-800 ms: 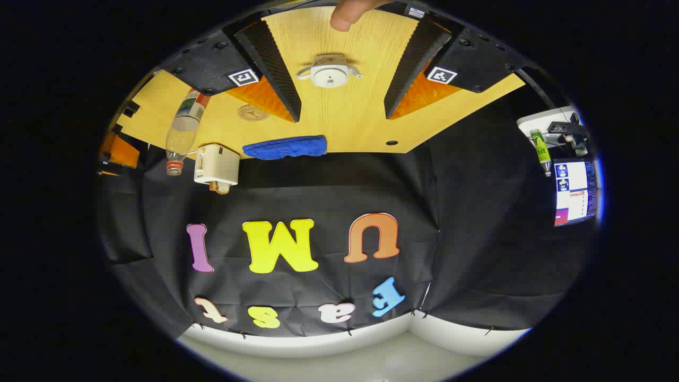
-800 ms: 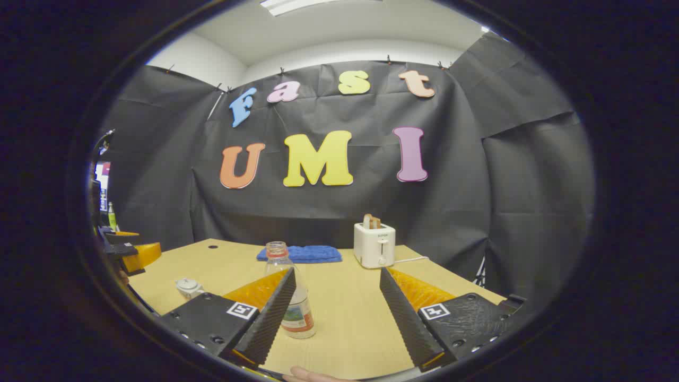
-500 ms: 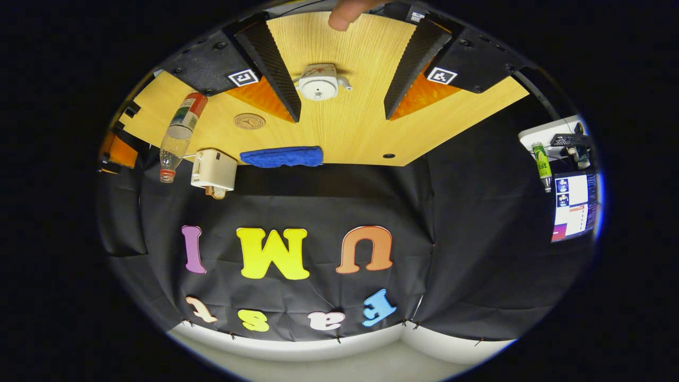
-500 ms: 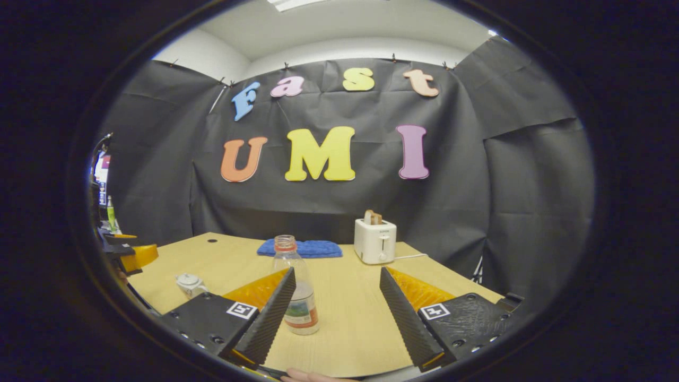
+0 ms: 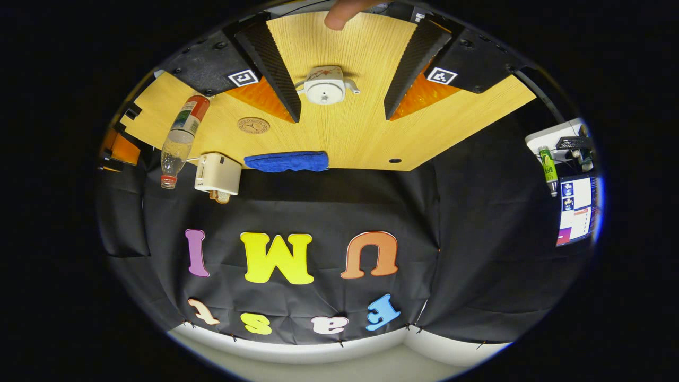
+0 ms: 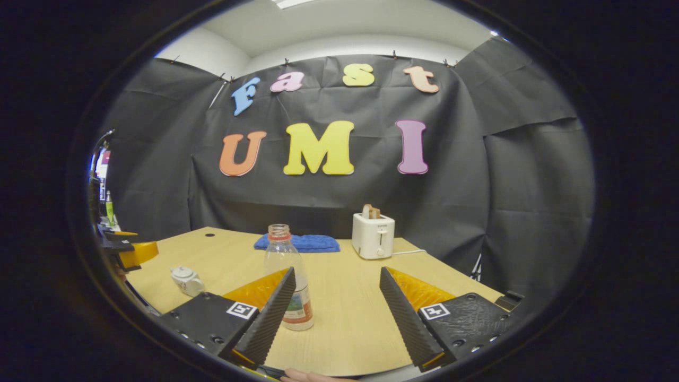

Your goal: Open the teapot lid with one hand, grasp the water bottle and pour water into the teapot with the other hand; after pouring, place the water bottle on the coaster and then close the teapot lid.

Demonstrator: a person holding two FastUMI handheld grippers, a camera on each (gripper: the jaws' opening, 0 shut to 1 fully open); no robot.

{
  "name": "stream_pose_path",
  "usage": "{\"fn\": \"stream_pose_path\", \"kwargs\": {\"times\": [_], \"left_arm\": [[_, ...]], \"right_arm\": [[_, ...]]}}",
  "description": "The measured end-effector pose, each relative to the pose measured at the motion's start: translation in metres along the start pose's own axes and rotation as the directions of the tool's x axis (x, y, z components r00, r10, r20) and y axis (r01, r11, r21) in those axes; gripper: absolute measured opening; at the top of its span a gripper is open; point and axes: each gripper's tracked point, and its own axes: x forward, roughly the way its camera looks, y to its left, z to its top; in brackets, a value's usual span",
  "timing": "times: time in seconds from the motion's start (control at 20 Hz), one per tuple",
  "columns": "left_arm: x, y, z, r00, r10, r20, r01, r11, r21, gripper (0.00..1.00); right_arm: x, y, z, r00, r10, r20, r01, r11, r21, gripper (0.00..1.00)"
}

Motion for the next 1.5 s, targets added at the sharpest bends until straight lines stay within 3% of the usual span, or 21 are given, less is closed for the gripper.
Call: {"fn": "stream_pose_path", "kwargs": {"times": [0.6, 0.8, 1.35, 1.5], "left_arm": [[0.052, -0.016, -0.027, 0.998, -0.053, -0.018, 0.052, 0.998, -0.023, 0.99], [0.073, -0.025, -0.039, 0.995, -0.08, -0.054, 0.08, 0.997, 0.014, 0.96], [0.09, -0.029, -0.056, 0.99, -0.1, -0.1, 0.101, 0.995, 0.005, 0.48], [0.09, -0.027, -0.054, 0.99, -0.097, -0.1, 0.099, 0.995, 0.012, 0.42]], "right_arm": [[0.013, 0.011, -0.027, 1.0, 0.028, -0.01, -0.028, 0.997, -0.07, 0.97], [0.02, 0.016, -0.042, 0.999, 0.039, -0.027, -0.042, 0.995, -0.093, 0.95], [0.026, 0.012, -0.062, 0.996, 0.047, -0.077, -0.051, 0.997, -0.057, 0.95], [0.024, 0.015, -0.063, 0.995, 0.059, -0.081, -0.062, 0.998, -0.034, 0.98]]}}
